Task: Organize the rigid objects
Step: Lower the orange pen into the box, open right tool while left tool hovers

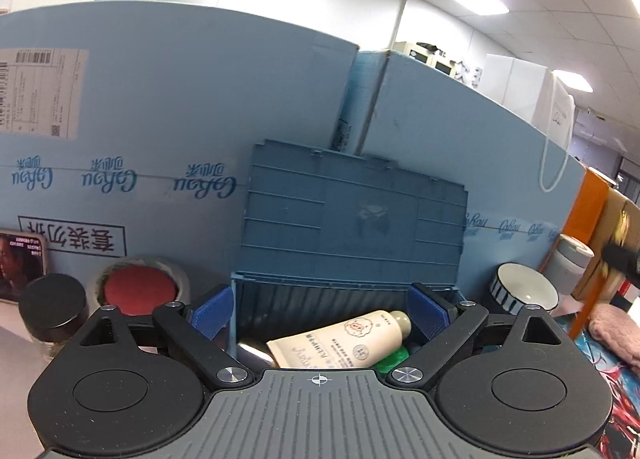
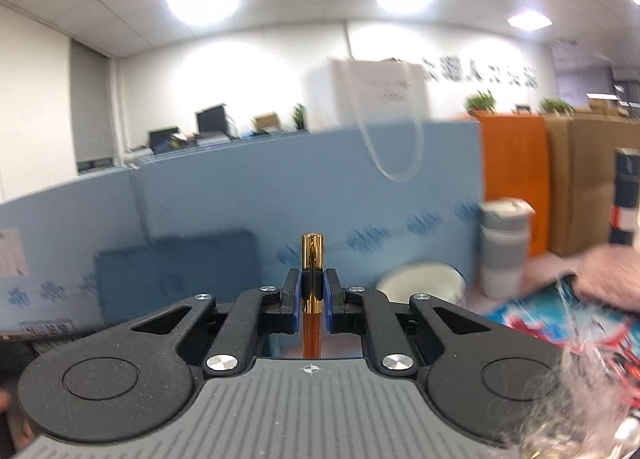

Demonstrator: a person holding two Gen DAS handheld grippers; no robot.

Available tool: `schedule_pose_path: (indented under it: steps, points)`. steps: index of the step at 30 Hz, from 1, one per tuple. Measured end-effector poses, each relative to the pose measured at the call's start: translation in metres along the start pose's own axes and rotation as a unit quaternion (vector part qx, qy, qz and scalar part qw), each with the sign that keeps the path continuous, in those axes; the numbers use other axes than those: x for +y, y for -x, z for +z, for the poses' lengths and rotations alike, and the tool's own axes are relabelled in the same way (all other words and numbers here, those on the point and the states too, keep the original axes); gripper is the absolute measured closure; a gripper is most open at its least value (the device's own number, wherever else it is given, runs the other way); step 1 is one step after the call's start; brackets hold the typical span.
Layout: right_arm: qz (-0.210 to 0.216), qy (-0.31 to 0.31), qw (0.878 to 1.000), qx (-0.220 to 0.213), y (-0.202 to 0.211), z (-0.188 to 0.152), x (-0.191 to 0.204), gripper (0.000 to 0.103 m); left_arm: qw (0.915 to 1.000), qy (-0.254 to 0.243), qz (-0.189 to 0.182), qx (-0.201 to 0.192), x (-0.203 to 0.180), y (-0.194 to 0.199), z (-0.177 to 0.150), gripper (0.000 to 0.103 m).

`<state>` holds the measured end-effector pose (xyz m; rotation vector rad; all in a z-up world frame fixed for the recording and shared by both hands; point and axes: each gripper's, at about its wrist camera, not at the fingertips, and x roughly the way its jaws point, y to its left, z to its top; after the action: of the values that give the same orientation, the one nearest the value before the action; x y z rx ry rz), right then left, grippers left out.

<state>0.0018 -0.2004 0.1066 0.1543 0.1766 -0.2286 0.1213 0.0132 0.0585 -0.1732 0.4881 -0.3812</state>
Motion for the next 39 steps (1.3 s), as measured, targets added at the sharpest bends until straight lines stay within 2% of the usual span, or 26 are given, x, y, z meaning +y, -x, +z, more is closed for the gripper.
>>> schedule_pose_path:
  steps: [4, 6, 14, 17, 22, 26, 30, 39]
  points:
    - [0.031, -0.013, 0.999, -0.031, -0.008, 0.013, 0.025, 0.092, 1.0, 0.009, 0.001, -0.005, 0.007, 0.004, 0.001, 0.007]
    - [0.051, -0.031, 0.998, -0.031, -0.017, 0.015, 0.037, 0.092, 0.9998, 0.015, 0.005, -0.008, 0.011, 0.005, 0.002, 0.007]
    - [0.13, -0.12, 0.983, 0.054, -0.066, -0.015, 0.061, 0.092, 0.9991, 0.038, 0.013, -0.011, 0.026, 0.006, 0.004, 0.006]
    - [0.138, -0.163, 0.972, 0.094, -0.081, -0.036, 0.06, 0.092, 0.9988, 0.02, 0.045, 0.004, 0.024, 0.0, 0.003, 0.006]
    - [0.131, -0.192, 0.964, 0.13, -0.092, -0.05, 0.052, 0.092, 0.9979, 0.013, 0.06, 0.021, 0.026, -0.009, 0.002, 0.006]
    - [0.12, -0.194, 0.964, 0.139, -0.093, -0.056, 0.044, 0.092, 0.9972, 0.021, 0.07, 0.011, 0.03, -0.004, 0.004, 0.006]
    - [0.105, -0.151, 0.973, 0.139, -0.089, -0.061, 0.045, 0.089, 0.9978, 0.019, 0.063, 0.01, 0.028, -0.005, 0.004, 0.006]
    - [0.112, -0.066, 0.978, 0.161, -0.085, -0.064, 0.045, 0.084, 0.9986, 0.015, 0.049, 0.008, 0.024, -0.005, 0.003, 0.005]
